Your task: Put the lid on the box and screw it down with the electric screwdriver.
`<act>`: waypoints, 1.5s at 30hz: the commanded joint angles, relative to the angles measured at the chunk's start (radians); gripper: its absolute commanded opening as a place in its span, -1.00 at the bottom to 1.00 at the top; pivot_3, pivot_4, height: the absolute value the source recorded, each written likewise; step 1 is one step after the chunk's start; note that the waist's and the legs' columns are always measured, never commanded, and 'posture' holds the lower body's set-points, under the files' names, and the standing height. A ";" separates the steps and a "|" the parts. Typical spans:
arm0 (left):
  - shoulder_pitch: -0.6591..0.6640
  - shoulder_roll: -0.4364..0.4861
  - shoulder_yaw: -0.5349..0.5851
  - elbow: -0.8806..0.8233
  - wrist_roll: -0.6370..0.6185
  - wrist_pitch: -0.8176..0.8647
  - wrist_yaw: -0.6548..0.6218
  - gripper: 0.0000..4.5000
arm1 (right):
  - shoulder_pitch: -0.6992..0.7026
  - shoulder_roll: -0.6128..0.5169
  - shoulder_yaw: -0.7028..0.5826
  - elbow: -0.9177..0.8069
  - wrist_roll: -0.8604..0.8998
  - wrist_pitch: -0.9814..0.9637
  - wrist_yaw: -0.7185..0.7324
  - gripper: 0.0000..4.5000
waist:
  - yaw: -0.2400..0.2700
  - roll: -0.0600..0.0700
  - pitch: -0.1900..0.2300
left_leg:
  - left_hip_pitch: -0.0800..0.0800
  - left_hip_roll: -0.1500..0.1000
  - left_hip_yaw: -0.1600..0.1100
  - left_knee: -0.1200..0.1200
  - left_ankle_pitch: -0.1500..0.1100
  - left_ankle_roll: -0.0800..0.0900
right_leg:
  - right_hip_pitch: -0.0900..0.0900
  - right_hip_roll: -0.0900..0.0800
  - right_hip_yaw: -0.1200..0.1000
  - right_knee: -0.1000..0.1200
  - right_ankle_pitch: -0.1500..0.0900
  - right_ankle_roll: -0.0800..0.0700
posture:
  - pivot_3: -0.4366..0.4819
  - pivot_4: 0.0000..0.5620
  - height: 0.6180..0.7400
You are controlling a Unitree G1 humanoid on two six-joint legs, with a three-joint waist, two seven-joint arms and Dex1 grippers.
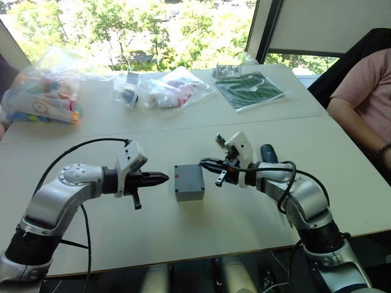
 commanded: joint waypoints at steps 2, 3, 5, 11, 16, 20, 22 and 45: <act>-0.007 -0.005 -0.005 -0.040 0.000 -0.010 0.004 -1.00 | -0.017 0.000 0.010 0.001 -0.021 -0.029 0.007 -0.97 | 0.000 0.000 0.000 | 0.000 0.000 0.000 0.000 0.000 0.000 | 0.000 0.000 0.000 0.000 0.000 0.000 | -0.05 -0.47 1.00; -0.006 -0.006 -0.005 -0.041 -0.002 -0.008 0.005 -1.00 | -0.019 0.003 0.010 0.002 -0.022 -0.031 0.007 -0.97 | 0.000 0.000 0.000 | 0.000 0.000 0.000 0.000 0.000 0.000 | 0.000 0.000 0.000 0.000 0.000 0.000 | -0.05 -0.47 1.00; -0.006 -0.008 -0.005 -0.042 -0.002 -0.008 0.005 -1.00 | -0.021 0.007 0.008 0.004 -0.024 -0.034 0.005 -0.97 | 0.000 0.000 0.000 | 0.000 0.000 0.000 0.000 0.000 0.000 | 0.000 0.000 0.000 0.000 0.000 0.000 | -0.05 -0.47 1.00; -0.009 -0.014 -0.006 -0.044 -0.004 -0.009 0.007 -1.00 | -0.032 0.010 -0.009 -0.009 -0.010 -0.013 0.006 -0.02 | 0.000 0.000 0.000 | 0.000 0.000 0.000 0.000 0.000 0.000 | 0.000 0.000 0.000 0.000 0.000 0.000 | -0.05 -0.47 1.00; -0.034 -0.035 -0.014 -0.032 -0.004 -0.016 0.009 -1.00 | -0.034 -0.030 -0.036 -0.054 0.021 0.025 0.035 0.76 | 0.001 0.000 0.000 | 0.000 0.000 0.000 0.000 0.000 0.000 | 0.000 0.000 0.000 0.000 0.000 0.000 | -0.05 -0.47 1.00; -0.098 -0.070 -0.017 -0.056 -0.033 -0.009 0.003 -1.00 | -0.158 -0.181 -0.257 -0.071 0.114 0.271 0.013 1.00 | 0.009 0.001 0.001 | -0.002 -0.001 0.000 0.002 0.000 0.000 | -0.001 -0.001 0.000 0.000 0.000 0.000 | -0.05 -0.47 1.00; -0.120 -0.068 -0.034 -0.078 -0.025 -0.020 -0.008 -1.00 | -0.213 -0.224 -0.331 -0.040 0.130 0.373 -0.025 1.00 | 0.009 0.001 0.001 | -0.003 -0.002 0.000 0.004 0.000 0.000 | 0.000 -0.002 0.000 0.000 0.000 0.000 | -0.05 -0.47 1.00; -0.053 -0.069 -0.124 -0.243 0.030 -0.112 0.001 -1.00 | -0.280 -0.643 -0.065 0.217 0.450 0.838 0.001 1.00 | -0.001 0.001 0.001 | -0.003 -0.001 0.002 0.001 0.000 0.000 | -0.003 -0.001 0.000 -0.001 -0.001 0.001 | -0.05 -0.47 1.00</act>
